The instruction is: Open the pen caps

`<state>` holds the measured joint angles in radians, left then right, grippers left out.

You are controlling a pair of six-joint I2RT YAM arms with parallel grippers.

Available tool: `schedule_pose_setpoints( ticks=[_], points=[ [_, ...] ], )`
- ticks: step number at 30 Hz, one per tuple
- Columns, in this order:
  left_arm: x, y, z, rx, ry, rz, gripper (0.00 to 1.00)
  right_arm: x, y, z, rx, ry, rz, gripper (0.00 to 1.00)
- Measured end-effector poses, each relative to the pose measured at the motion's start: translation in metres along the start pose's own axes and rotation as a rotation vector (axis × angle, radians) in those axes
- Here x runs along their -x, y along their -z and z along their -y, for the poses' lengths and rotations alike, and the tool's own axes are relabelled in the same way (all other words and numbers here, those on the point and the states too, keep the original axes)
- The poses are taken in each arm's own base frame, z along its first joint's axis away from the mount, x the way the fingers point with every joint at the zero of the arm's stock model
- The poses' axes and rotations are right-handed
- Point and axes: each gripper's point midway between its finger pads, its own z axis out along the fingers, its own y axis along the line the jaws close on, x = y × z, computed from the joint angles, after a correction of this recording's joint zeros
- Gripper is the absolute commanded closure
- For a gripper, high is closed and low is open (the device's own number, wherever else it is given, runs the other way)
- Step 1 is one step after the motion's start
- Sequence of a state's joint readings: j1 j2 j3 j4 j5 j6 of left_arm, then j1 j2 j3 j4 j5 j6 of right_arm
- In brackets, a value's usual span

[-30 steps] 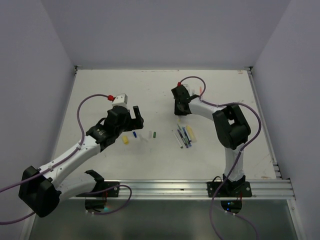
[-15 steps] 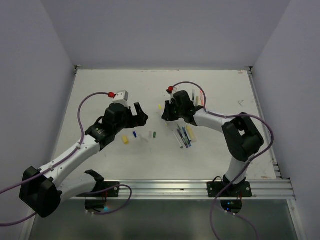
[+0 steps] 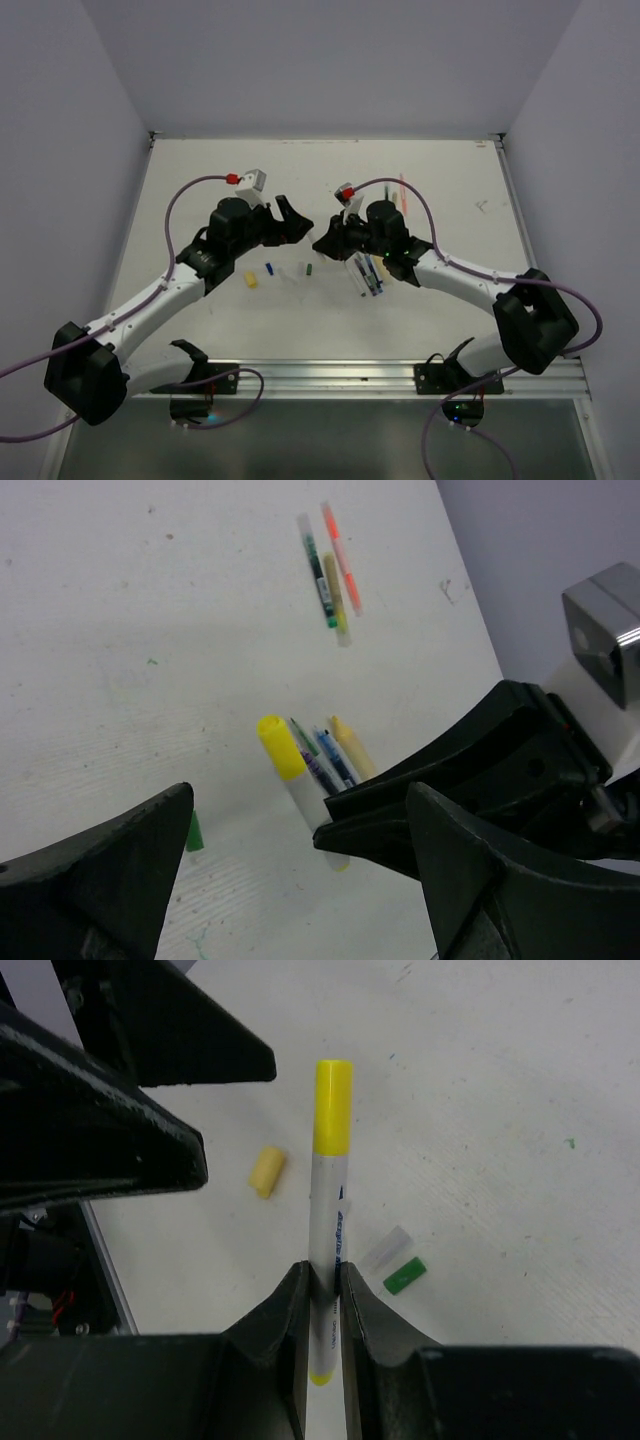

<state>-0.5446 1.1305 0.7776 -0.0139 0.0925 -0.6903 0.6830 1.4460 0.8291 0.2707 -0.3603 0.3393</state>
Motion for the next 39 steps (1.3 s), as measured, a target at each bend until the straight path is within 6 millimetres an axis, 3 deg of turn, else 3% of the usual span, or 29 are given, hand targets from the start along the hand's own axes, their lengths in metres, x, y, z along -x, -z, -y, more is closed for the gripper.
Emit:
schedule_pose_setpoints(
  ticks=[5, 9, 15, 26, 33, 37, 39],
  points=[
    [0.002, -0.005, 0.009, -0.044, 0.021, 0.006, 0.19, -0.012, 0.003, -0.005, 0.028, 0.0, -0.013, 1.0],
    [-0.002, -0.01, 0.006, -0.034, 0.034, -0.01, 0.24, -0.009, 0.004, -0.009, 0.045, 0.009, 0.004, 1.0],
    [-0.009, -0.016, 0.001, -0.017, 0.062, -0.032, 0.41, 0.001, 0.005, -0.018, 0.082, 0.021, 0.038, 1.0],
    [-0.003, -0.019, 0.006, -0.039, 0.07, -0.009, 0.64, 0.002, 0.005, -0.027, 0.12, 0.017, 0.053, 1.0],
    [0.0, -0.02, 0.009, -0.049, 0.073, 0.005, 0.72, 0.004, 0.004, -0.031, 0.135, 0.019, 0.062, 1.0],
    [0.003, -0.02, 0.012, -0.065, 0.084, 0.012, 0.95, 0.004, 0.004, -0.032, 0.138, 0.018, 0.066, 0.98],
    [0.003, -0.02, 0.015, -0.074, 0.086, 0.014, 1.0, 0.004, 0.003, -0.033, 0.14, 0.017, 0.067, 0.86]
  ],
)
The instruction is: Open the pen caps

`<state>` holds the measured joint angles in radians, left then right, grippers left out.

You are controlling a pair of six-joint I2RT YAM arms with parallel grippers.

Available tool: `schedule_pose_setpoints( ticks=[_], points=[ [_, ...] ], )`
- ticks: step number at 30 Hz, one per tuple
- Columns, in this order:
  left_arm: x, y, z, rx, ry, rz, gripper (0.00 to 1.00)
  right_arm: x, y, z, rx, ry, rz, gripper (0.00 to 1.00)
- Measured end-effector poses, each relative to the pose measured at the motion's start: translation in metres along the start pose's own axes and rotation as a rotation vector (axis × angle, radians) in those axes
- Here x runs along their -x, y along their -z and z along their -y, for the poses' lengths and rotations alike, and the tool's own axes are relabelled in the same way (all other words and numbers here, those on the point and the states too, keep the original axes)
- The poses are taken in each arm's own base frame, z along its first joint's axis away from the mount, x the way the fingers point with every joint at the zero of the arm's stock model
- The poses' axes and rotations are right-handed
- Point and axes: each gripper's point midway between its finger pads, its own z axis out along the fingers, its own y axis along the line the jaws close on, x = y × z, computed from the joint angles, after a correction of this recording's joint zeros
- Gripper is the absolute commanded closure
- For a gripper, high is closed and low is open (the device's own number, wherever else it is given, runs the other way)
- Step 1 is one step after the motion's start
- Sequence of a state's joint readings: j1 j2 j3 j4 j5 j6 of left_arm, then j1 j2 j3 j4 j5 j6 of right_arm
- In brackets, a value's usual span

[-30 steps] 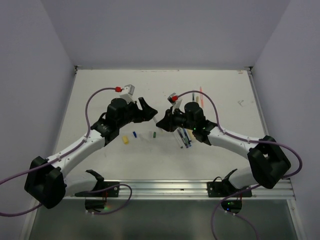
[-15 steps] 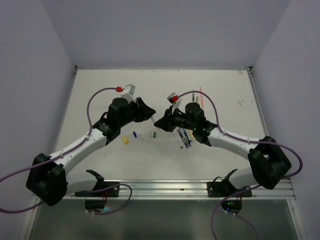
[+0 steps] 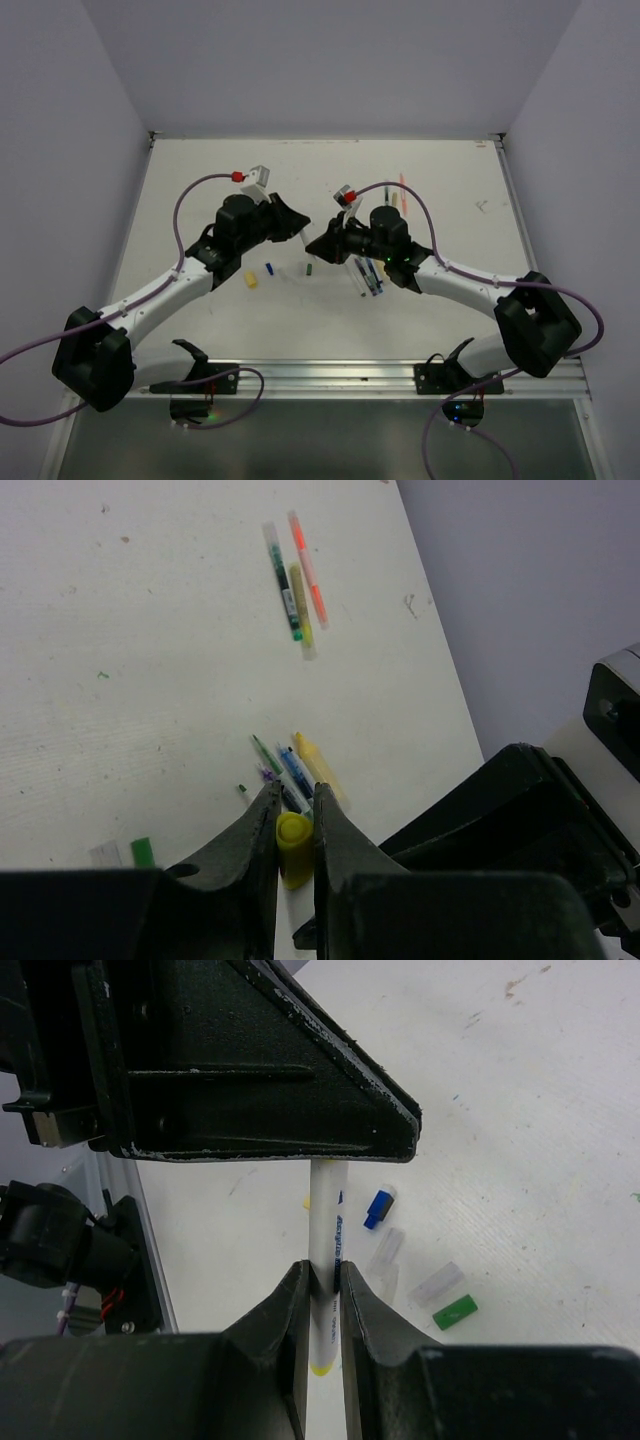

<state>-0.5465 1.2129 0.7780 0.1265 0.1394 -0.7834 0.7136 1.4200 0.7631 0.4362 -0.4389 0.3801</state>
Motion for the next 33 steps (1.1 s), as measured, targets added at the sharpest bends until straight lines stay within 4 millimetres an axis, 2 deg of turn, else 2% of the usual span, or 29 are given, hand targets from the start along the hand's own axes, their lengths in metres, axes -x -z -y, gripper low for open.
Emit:
schedule_pose_setpoints(
  ticks=[1, 4, 7, 12, 18, 20, 24, 30, 33],
  points=[
    [0.0, 0.0, 0.0, 0.0, 0.002, 0.0, 1.0, 0.0, 0.0, 0.0, 0.001, -0.002, 0.002, 0.71],
    [0.001, 0.0, 0.002, -0.01, 0.0, 0.004, 1.0, 0.0, 0.0, -0.002, 0.012, -0.019, 0.014, 0.54],
    [0.0, 0.001, 0.001, -0.014, 0.0, 0.006, 1.0, -0.001, 0.0, -0.003, 0.02, -0.03, 0.02, 0.48],
    [-0.002, 0.007, 0.003, -0.034, -0.002, 0.012, 1.0, -0.004, -0.003, -0.004, 0.035, -0.04, 0.015, 0.48],
    [0.002, 0.012, 0.012, -0.079, -0.009, 0.035, 1.0, -0.011, -0.011, -0.001, 0.048, -0.059, -0.001, 0.58],
    [0.004, 0.012, 0.014, -0.09, -0.012, 0.042, 1.0, -0.01, -0.012, -0.002, 0.059, -0.061, 0.0, 0.69],
    [0.007, 0.012, 0.015, -0.102, -0.015, 0.059, 1.0, -0.006, -0.014, -0.011, 0.097, -0.05, 0.001, 1.0],
    [0.009, 0.013, 0.015, -0.11, -0.017, 0.084, 1.0, -0.008, -0.01, -0.011, 0.094, -0.021, -0.006, 1.0],
    [0.01, 0.015, 0.022, -0.127, -0.023, 0.094, 1.0, -0.007, -0.003, -0.013, 0.091, 0.005, 0.004, 1.0]
  ],
)
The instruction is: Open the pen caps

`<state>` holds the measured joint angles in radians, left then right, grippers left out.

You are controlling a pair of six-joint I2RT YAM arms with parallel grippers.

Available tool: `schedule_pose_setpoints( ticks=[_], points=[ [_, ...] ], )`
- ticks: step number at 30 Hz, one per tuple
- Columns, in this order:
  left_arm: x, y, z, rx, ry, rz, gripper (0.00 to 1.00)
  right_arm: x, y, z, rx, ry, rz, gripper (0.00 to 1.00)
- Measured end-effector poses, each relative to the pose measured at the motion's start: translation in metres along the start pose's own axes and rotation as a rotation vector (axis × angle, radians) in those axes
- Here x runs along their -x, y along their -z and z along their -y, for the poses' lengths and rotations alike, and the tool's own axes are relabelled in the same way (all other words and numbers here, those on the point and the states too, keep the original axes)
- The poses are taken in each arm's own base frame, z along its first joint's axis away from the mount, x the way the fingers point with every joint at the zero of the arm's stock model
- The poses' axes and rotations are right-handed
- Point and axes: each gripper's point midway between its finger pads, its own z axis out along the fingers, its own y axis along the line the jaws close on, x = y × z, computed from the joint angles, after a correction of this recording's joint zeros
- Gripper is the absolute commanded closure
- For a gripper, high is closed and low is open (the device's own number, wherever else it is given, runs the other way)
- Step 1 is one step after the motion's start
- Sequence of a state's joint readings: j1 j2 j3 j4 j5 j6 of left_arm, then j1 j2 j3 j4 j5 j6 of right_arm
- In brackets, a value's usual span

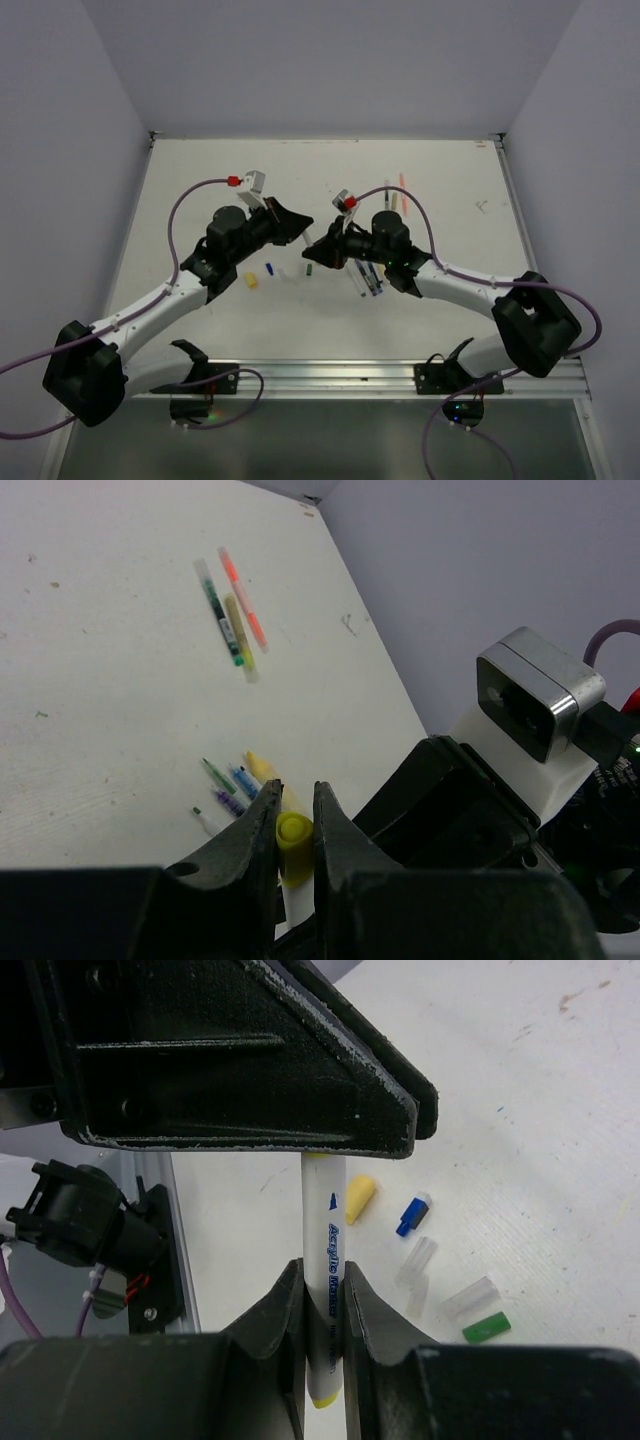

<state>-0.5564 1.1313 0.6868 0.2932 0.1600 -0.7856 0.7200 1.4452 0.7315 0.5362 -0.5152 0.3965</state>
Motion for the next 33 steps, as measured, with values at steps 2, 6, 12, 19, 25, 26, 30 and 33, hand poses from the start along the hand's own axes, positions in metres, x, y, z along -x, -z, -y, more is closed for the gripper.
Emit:
schedule_pose_setpoints(
  ticks=[2, 6, 12, 19, 25, 26, 30, 33],
  points=[
    [0.001, 0.002, 0.007, -0.019, -0.006, 0.008, 1.0, 0.001, 0.006, -0.003, 0.003, 0.023, 0.014, 1.0],
    [0.004, 0.005, 0.017, -0.044, -0.012, 0.023, 1.0, 0.002, 0.013, -0.006, 0.007, 0.068, 0.04, 1.0],
    [0.099, 0.019, 0.018, 0.0, -0.035, 0.39, 1.0, -0.068, 0.034, 0.01, -0.044, 0.003, -0.134, 1.0],
    [0.178, 0.056, 0.06, -0.073, -0.034, 0.684, 1.0, -0.121, 0.055, 0.023, -0.116, -0.086, -0.305, 1.0],
    [0.166, 0.022, 0.05, 0.017, -0.052, 0.527, 1.0, -0.116, 0.06, 0.044, -0.276, -0.096, -0.344, 1.0],
    [0.158, 0.013, 0.043, 0.047, -0.052, 0.472, 1.0, -0.114, 0.061, 0.048, -0.306, -0.096, -0.35, 1.0],
    [0.1, -0.02, -0.003, 0.214, -0.042, 0.204, 1.0, -0.112, 0.059, 0.062, -0.41, -0.092, -0.39, 1.0],
    [0.048, -0.03, -0.038, 0.34, -0.032, 0.01, 1.0, -0.123, 0.058, 0.073, -0.482, -0.095, -0.444, 1.0]
  ],
)
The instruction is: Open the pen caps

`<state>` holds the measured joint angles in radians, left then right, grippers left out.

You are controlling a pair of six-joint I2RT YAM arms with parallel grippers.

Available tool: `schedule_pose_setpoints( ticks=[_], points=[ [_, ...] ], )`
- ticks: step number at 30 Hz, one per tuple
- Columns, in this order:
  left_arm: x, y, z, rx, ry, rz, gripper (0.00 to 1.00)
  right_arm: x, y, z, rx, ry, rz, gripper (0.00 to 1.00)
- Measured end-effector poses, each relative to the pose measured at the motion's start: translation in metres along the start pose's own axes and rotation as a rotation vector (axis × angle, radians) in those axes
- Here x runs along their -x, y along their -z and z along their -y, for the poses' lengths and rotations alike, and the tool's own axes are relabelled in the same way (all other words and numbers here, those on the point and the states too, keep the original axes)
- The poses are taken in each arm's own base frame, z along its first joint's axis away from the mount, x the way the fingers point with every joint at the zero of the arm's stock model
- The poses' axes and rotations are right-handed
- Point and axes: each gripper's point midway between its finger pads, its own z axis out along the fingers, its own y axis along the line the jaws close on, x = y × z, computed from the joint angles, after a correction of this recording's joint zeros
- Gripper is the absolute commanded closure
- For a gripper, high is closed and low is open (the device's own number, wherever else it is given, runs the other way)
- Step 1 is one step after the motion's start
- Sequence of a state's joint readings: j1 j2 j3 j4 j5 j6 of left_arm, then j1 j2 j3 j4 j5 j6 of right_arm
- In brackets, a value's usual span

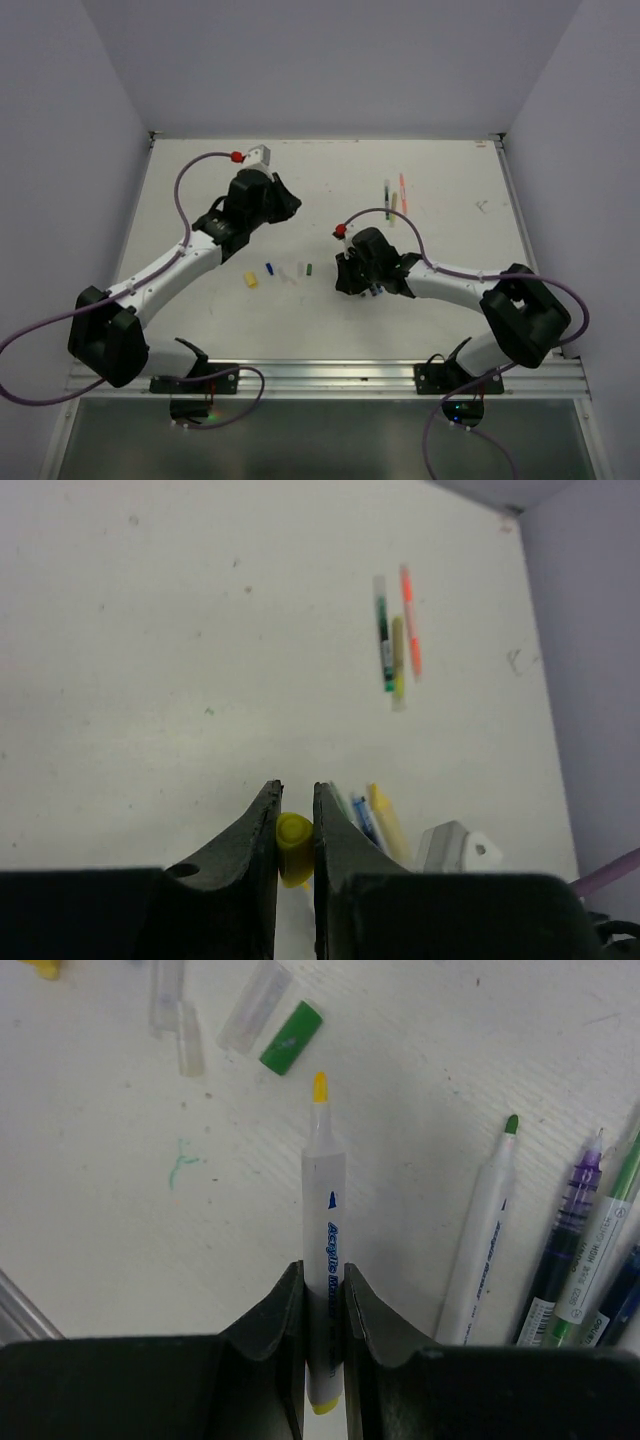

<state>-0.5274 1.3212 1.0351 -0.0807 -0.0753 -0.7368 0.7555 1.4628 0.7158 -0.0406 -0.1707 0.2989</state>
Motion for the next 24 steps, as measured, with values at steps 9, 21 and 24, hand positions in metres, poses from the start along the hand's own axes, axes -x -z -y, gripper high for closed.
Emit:
schedule_pose_setpoints(
  ticks=[9, 21, 24],
  points=[
    [-0.127, -0.008, -0.037, 0.209, -0.107, -0.413, 1.0, -0.021, -0.013, 0.029, -0.182, -0.067, -0.102, 0.99],
    [-0.193, -0.024, -0.046, 0.302, -0.187, -0.611, 0.95, -0.02, -0.005, 0.054, -0.354, -0.132, -0.093, 0.85],
    [-0.204, -0.028, -0.048, 0.314, -0.2, -0.637, 0.92, -0.02, -0.005, 0.055, -0.362, -0.138, -0.09, 0.78]
  ],
)
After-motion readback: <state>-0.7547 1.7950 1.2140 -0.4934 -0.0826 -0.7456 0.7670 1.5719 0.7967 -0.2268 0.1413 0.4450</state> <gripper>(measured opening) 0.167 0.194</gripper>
